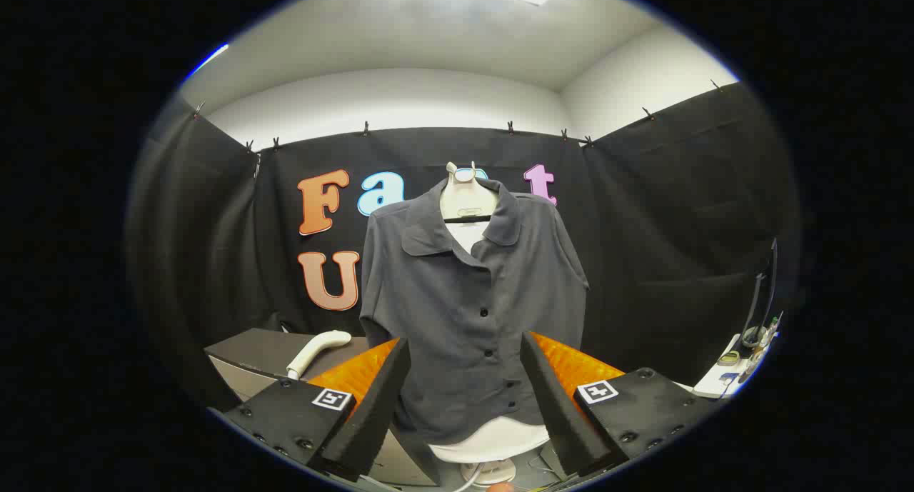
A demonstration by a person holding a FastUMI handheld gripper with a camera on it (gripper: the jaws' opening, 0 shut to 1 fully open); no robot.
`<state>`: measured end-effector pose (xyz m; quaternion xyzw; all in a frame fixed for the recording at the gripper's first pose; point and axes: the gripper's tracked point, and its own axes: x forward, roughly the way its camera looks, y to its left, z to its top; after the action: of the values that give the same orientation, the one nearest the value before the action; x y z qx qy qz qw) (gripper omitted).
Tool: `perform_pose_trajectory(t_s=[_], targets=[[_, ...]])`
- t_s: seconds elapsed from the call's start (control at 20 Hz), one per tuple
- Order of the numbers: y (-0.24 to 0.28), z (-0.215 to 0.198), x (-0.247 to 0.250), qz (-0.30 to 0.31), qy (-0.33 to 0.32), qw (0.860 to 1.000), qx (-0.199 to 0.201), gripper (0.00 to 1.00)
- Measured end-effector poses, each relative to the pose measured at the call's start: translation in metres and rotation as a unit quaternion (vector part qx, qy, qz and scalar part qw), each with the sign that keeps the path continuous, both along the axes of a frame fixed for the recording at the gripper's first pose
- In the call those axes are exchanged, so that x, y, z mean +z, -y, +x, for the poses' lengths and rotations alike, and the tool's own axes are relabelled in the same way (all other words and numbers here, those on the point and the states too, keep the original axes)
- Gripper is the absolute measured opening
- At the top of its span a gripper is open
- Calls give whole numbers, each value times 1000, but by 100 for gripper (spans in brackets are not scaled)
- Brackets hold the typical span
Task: Iron the clothes twice with a garment steamer, once on the left side and once on the right side.
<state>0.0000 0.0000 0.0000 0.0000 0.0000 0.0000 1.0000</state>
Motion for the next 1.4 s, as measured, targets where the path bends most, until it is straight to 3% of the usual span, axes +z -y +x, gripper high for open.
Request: perform_pose_trajectory(t_s=[0.85, 1.4], targets=[[-20, 9, -2, -6, -8, 1000, 8, 99], [-114, 40, -19, 5, -37, 998, 51, 99]])
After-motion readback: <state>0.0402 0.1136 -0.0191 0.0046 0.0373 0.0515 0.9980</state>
